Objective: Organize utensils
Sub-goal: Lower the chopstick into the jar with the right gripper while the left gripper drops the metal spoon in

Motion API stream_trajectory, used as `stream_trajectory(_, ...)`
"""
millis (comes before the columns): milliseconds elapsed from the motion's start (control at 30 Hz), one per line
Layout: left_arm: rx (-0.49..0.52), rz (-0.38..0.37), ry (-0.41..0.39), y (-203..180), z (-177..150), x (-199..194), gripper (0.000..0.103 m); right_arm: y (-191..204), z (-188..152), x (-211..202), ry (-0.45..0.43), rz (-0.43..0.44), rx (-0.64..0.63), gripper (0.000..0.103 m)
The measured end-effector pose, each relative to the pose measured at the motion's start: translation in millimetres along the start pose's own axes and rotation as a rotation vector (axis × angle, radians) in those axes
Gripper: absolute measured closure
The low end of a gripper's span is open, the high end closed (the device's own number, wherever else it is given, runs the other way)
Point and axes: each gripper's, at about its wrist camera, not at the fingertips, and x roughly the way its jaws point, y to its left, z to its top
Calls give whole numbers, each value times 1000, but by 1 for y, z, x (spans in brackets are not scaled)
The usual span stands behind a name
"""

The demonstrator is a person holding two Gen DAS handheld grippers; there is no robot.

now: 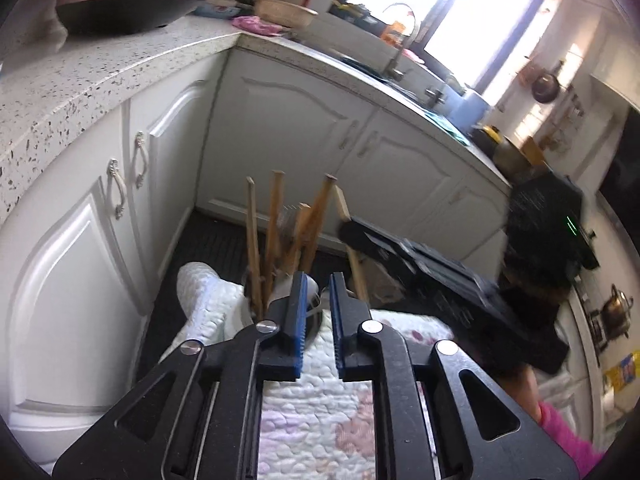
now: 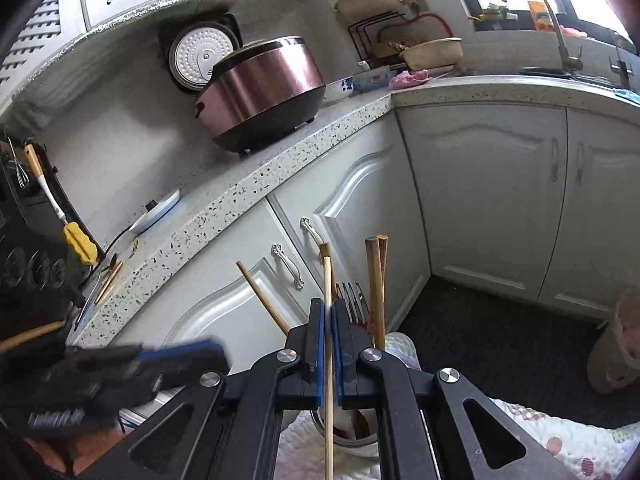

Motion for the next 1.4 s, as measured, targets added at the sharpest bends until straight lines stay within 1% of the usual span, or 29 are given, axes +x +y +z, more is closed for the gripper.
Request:
stream_trajectory(67, 22, -15, 23, -5, -11, 0, 90, 1, 2, 0, -3, 1, 0, 100)
stream_trajectory(133, 41, -35, 70, -12, -23, 8, 90, 2, 4, 0, -5, 0, -3, 100)
stream_trajectory(200, 50, -41, 97, -17, -33, 15, 90, 3, 3, -2, -7, 0, -7, 100)
stream_trajectory(333, 20, -59, 111, -14, -38, 20, 90, 5, 5, -4, -13, -7, -12, 100)
stream_trajectory(533, 31, -43, 124, -14, -39, 20, 90, 2, 10, 2, -39, -13, 2, 100)
stream_trajectory(633, 13, -27, 125, -6, -41, 17, 90, 3, 15, 6, -78, -9, 5, 100)
stream_trajectory(767, -39, -18, 131, 10, -48, 11, 90, 5, 20, 12, -167, -16, -1, 100)
stream_trajectory(867, -61, -6, 135, 19, -57, 6, 90, 2, 20, 19, -241, -13, 25, 100)
stream_trajectory(1033, -91, 18, 172, 35, -75, 9, 90, 2, 17, 28, -330, -33, 8, 100)
stream_trajectory(1100, -111, 21, 185, 41, -78, 13, 90, 3, 16, 33, -346, -38, -12, 100)
stream_trajectory(1167, -135, 22, 197, 47, -80, 20, 90, 5, 14, 38, -344, -50, -40, 100)
stream_trajectory(1333, -158, 6, 214, 51, -81, 33, 90, 7, -9, 44, -353, -105, -121, 100)
stream_trajectory(1400, -157, -3, 218, 49, -81, 34, 90, 1, -14, 42, -357, -102, -109, 100)
